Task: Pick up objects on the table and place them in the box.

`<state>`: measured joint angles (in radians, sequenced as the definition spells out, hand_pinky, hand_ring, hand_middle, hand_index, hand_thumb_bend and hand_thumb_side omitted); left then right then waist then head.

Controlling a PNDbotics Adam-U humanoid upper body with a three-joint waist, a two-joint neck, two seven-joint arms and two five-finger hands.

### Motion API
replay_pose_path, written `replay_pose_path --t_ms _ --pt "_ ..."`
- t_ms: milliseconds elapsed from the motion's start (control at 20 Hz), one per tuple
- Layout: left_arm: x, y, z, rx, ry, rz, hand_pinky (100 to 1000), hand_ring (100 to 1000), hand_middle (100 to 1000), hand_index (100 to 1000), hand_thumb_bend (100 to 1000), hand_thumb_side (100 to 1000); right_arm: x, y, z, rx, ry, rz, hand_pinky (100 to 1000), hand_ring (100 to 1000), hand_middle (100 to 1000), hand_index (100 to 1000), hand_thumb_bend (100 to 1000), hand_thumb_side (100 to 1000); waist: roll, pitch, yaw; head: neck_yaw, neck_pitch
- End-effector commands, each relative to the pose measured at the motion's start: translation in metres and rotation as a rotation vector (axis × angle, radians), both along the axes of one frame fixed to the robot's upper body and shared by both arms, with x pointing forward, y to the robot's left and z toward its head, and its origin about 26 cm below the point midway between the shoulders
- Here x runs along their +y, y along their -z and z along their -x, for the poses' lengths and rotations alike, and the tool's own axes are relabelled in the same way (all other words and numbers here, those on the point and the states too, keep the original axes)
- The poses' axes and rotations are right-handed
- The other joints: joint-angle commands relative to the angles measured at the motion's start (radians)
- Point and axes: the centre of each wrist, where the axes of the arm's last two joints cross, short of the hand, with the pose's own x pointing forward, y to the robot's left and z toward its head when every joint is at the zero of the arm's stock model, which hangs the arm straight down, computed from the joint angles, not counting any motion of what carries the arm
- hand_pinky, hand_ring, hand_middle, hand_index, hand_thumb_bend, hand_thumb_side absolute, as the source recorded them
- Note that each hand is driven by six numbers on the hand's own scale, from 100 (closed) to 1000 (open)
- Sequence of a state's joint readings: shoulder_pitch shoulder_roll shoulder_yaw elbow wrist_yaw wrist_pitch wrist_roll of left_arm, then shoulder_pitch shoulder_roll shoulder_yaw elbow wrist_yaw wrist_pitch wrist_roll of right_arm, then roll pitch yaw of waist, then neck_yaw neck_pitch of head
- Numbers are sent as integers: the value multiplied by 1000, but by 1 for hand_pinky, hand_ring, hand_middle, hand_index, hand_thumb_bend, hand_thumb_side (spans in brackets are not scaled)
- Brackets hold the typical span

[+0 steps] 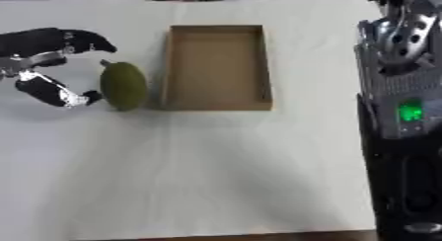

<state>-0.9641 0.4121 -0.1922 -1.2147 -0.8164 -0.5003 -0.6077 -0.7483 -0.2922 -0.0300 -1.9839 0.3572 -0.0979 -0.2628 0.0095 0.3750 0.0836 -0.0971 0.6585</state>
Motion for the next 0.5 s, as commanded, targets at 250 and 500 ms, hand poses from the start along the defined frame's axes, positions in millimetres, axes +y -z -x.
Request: replay_pose_path --t_ms 250,500 --pt "-7 -11 -3 -37 8 -58 973 995 890 979 342 410 2 -9 5 -36 -19 -11 676 313 581 725 100 553 -4 -18 -8 10 -14" --pt "-6 -2 -8 -6 -6 -86 974 1000 892 978 320 387 2 -9 5 -40 -22 -17 676 313 579 725 100 554 -4 -16 -12 11 -14"
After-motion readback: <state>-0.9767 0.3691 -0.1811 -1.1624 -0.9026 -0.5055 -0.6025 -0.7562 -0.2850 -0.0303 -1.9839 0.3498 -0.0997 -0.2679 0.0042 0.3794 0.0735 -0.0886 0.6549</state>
